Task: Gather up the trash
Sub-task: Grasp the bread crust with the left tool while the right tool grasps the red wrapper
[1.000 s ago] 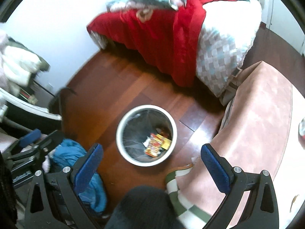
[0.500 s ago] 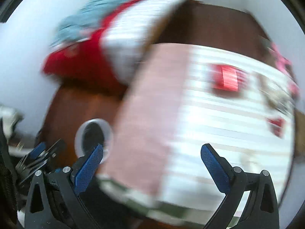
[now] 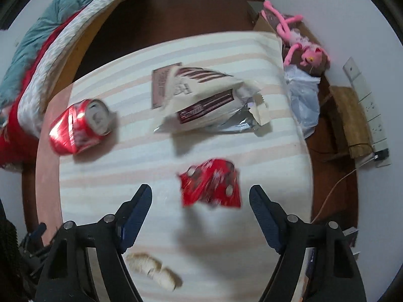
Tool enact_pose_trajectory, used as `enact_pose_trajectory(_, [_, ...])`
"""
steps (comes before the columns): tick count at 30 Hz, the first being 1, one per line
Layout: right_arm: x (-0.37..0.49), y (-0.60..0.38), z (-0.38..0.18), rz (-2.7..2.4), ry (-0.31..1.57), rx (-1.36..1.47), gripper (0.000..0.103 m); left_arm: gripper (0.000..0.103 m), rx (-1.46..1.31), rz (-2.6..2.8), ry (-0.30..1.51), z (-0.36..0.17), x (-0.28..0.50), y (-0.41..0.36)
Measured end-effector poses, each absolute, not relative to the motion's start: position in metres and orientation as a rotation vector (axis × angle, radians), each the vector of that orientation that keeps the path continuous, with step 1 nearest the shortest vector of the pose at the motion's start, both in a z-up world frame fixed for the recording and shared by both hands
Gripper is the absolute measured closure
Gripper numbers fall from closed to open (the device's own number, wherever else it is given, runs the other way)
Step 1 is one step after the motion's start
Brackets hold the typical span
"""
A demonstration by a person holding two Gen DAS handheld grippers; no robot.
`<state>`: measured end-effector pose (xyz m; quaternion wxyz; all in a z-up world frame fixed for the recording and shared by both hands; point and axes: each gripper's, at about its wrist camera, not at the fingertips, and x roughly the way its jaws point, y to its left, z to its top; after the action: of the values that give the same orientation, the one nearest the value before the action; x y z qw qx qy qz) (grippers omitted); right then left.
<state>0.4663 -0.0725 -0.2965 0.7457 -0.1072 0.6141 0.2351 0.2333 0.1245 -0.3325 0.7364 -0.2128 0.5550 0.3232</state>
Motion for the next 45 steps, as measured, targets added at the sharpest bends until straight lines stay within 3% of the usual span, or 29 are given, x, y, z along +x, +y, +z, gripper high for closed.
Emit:
enact_pose_trajectory(2, [0.469,-0.071,-0.307,0.539,1.372,-0.199,0.031,0.000,-0.455,0.708,1.228,-0.334,0.239,0.120])
enact_pose_trajectory(4, [0.468,-0.071,-0.315,0.537,1.388,-0.204,0.052,0.000,-0.439,0.701,1.229,-0.332,0.241,0.116])
enact_pose_trajectory(10, [0.447,-0.095,-0.312,0.585,1.359,-0.160,0.066,0.000,-0.417,0.585,1.198,-0.315,0.247,0.088])
enact_pose_trajectory(18, [0.392,-0.164,-0.308,0.559,1.380,-0.166,0.067,0.001,-0.421,0.273,1.176,-0.312,0.277,0.016])
enact_pose_trajectory(20, [0.386,-0.176,-0.310,0.551,1.384,-0.161,0.067,0.012,-0.389,0.232,1.189,-0.319,0.289,0.002])
enact_pose_trajectory(23, [0.381,-0.186,-0.311,0.540,1.382,-0.159,0.067,0.045,-0.331,0.232,1.232,-0.331,0.301,-0.010])
enact_pose_trajectory(25, [0.380,-0.188,-0.311,0.536,1.377,-0.161,0.066,0.049,-0.303,0.244,1.226,-0.331,0.304,-0.017])
enact_pose_trajectory(27, [0.381,-0.187,-0.310,0.533,1.377,-0.168,0.066,0.067,-0.296,0.243,1.219,-0.331,0.305,-0.021])
enact_pose_trajectory(30, [0.382,-0.185,-0.313,0.530,1.381,-0.185,0.059,0.081,-0.293,0.247,1.208,-0.330,0.305,-0.024])
enact_pose_trajectory(38, [0.381,-0.186,-0.314,0.526,1.353,-0.180,0.060,0.095,-0.282,0.296,1.180,-0.328,0.296,-0.016])
enact_pose_trajectory(45, [0.372,-0.181,-0.301,0.560,1.332,-0.157,0.073,0.096,-0.284,0.351,1.116,-0.298,0.276,-0.002])
